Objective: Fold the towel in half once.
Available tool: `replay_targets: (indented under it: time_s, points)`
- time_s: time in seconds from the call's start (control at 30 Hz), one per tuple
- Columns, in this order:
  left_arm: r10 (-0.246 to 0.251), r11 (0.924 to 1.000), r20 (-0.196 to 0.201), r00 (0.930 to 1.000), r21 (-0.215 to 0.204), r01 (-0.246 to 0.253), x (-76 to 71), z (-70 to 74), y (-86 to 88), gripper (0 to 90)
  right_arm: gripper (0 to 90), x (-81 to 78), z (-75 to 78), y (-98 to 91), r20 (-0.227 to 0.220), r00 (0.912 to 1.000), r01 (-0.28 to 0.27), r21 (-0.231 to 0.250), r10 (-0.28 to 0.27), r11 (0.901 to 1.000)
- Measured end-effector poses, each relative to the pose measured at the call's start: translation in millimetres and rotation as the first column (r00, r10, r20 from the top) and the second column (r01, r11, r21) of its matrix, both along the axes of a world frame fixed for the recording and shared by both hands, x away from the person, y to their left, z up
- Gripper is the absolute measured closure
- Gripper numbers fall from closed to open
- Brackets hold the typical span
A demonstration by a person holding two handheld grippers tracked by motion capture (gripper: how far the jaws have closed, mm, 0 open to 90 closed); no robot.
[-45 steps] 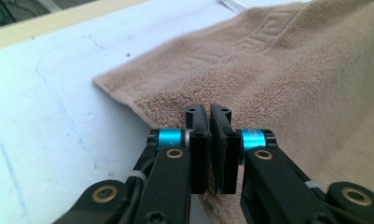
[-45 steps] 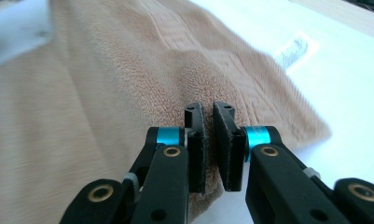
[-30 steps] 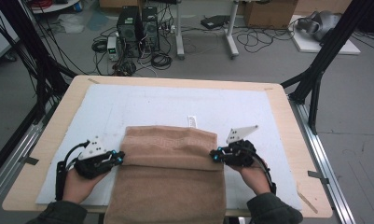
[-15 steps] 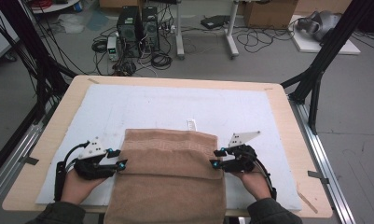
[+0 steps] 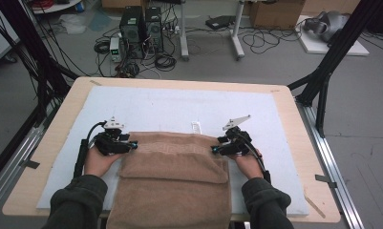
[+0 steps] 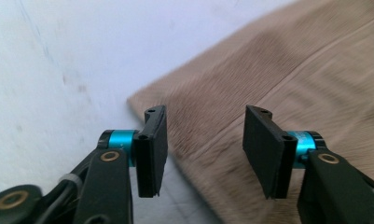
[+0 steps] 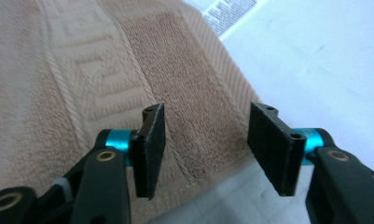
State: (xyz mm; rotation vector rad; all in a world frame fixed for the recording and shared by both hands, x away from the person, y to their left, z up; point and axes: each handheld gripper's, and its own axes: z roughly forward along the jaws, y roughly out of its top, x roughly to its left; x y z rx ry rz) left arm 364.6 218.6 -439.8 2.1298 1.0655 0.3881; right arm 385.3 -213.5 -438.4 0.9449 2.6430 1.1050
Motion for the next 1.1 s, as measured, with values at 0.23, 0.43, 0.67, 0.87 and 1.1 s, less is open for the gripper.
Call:
replay_targets:
  time_s: [0.23,0.43,0.67,0.87,1.1]
  points:
    - [-0.029,0.9996,0.02,0.9994,-0.001,0.029,-4.8,-0.2,-4.4,80.5,76.2,-2.7,-4.3,-2.5,0.044,0.9989,0.016,0.012,-0.016,0.9998]
    - [-0.04,0.9991,0.01,0.9991,-0.015,0.04,-6.0,3.4,-0.4,84.1,85.4,-0.8,-2.8,-5.0,0.014,0.9998,-0.018,0.042,0.017,0.9989]
    - [-0.04,0.9937,0.083,0.9958,-0.102,0.048,-21.1,25.4,9.7,83.9,85.6,-9.7,21.2,-9.4,0.057,0.9968,-0.06,0.095,0.055,0.9936]
    - [-0.047,0.986,0.116,0.9922,-0.154,0.065,-43.7,45.2,17.4,82.4,85.4,-25.6,58.2,-8.4,0.112,0.987,-0.127,0.104,0.115,0.9864]
    - [-0.1,0.979,0.153,0.9832,-0.162,0.124,-86.0,55.2,20.3,83.9,85.4,-65.4,76.0,-5.1,0.168,0.9669,-0.209,0.092,0.192,0.9735]
